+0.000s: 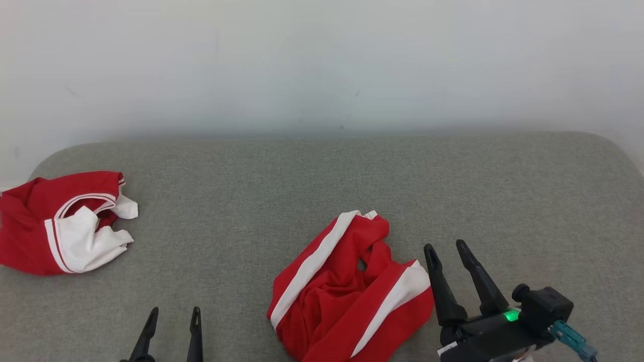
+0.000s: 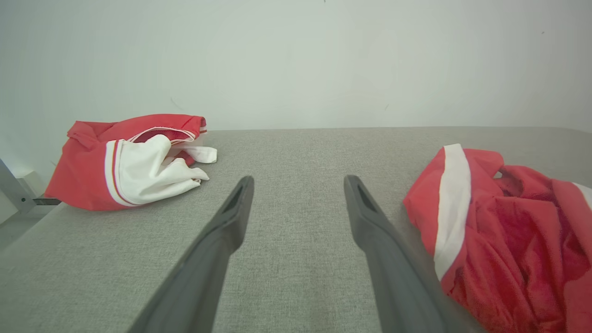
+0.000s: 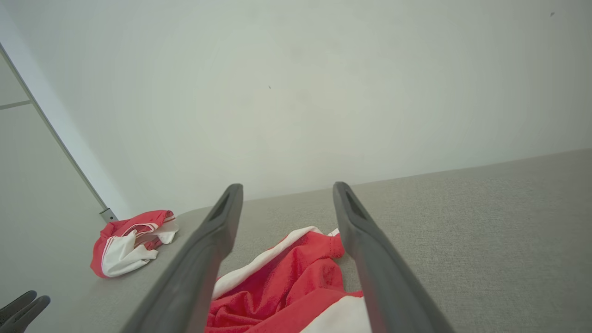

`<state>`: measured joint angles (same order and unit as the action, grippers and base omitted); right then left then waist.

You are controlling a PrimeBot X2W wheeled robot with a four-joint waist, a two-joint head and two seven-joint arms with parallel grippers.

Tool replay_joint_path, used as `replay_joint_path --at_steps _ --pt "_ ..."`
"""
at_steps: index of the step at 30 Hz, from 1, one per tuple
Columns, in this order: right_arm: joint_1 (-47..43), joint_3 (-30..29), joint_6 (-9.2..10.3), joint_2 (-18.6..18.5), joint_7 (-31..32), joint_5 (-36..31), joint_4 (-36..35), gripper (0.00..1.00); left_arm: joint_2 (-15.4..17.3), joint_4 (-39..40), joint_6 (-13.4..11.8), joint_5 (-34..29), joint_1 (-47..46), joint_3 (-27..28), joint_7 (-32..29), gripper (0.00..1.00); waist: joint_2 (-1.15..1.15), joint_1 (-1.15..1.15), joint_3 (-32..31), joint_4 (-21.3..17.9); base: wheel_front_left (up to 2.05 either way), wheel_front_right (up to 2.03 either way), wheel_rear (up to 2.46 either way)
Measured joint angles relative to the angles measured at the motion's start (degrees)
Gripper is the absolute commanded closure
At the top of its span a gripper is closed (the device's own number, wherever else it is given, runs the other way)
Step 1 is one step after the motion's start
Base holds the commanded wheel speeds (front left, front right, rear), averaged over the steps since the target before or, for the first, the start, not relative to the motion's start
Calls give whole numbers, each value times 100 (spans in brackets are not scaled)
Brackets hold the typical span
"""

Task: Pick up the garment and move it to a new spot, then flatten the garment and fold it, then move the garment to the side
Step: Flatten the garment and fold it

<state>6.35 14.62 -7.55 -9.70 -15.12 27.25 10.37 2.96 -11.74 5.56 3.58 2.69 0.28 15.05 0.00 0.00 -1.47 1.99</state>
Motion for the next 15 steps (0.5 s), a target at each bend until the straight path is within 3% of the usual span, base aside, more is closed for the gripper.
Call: replay_joint_path --at_steps 5,15 --pt "-294 -277 0 143 -1 -220 -93 0 0 -166 57 23 2 -234 0 0 0 0 -18 -83 0 0 0" --pt "-272 -194 0 260 -2 -363 -64 0 -4 -946 145 315 -332 -1007 0 0 0 0 32 -515 0 0 0"
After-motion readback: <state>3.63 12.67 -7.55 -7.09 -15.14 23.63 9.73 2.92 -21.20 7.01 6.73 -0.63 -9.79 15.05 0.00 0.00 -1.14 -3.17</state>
